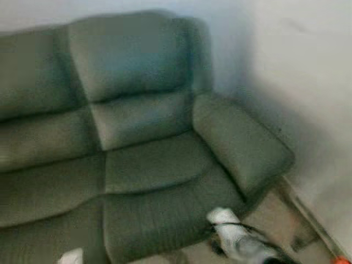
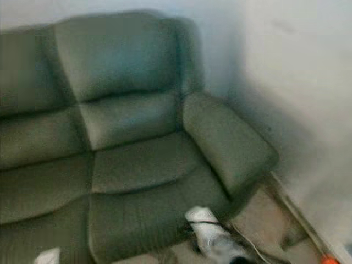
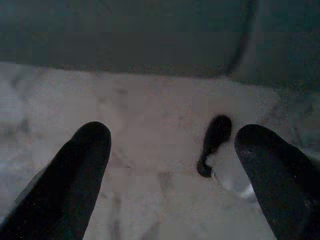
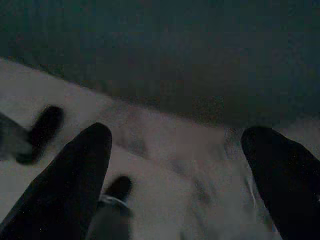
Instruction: Move the pillow to the sofa
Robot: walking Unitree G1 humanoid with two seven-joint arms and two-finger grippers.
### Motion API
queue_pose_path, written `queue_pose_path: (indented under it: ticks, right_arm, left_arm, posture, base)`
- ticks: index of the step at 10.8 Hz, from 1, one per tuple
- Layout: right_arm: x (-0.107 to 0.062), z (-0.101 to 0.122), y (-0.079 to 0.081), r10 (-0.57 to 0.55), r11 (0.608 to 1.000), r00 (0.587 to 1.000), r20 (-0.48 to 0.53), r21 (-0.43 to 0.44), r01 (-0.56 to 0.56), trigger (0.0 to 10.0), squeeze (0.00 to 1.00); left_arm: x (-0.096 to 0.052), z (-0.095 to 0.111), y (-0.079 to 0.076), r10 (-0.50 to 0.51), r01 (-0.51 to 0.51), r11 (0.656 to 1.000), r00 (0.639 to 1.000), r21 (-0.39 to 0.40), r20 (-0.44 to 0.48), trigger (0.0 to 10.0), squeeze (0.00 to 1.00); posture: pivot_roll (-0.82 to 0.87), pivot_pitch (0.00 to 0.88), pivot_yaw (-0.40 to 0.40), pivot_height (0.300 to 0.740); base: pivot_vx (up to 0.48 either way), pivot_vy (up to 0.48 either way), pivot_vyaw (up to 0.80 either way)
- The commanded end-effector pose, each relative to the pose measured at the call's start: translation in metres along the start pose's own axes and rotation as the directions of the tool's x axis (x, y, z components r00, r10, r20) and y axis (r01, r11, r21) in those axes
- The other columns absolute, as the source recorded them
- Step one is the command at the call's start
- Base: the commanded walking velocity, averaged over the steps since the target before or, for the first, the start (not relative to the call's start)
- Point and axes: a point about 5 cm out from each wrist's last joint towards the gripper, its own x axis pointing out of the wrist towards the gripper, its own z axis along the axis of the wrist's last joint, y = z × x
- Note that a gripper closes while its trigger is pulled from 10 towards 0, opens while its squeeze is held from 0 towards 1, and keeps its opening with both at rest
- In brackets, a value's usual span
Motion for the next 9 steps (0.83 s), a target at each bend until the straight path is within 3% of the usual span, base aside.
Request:
queue_pose_path:
  ticks: [1, 9]
  right_arm:
    - [-0.0021, -0.0074, -0.0081, -0.021, 1.0, 1.0, -0.023, -0.006, 0.02, 10.0, 0.0]
    - [-0.0022, -0.0104, -0.0067, -0.019, 1.0, 0.999, -0.031, -0.014, 0.019, 10.0, 0.0]
  left_arm:
    - [0.0006, 0.0076, -0.001, -0.001, 0.0, 1.0, 0.999, 0.007, 0.036, 10.0, 0.0]
    - [0.0008, 0.0125, 0.0023, 0.009, -0.008, 1.0, 0.999, -0.016, 0.054, 10.0, 0.0]
  posture:
    - [-0.1, 0.0, 0.042, 0.74]
    - [-0.1, 0.0, 0.044, 0.74]
  base:
    - [0.0, 0.0, 0.8]
    - [0.0, 0.0, 0.8]
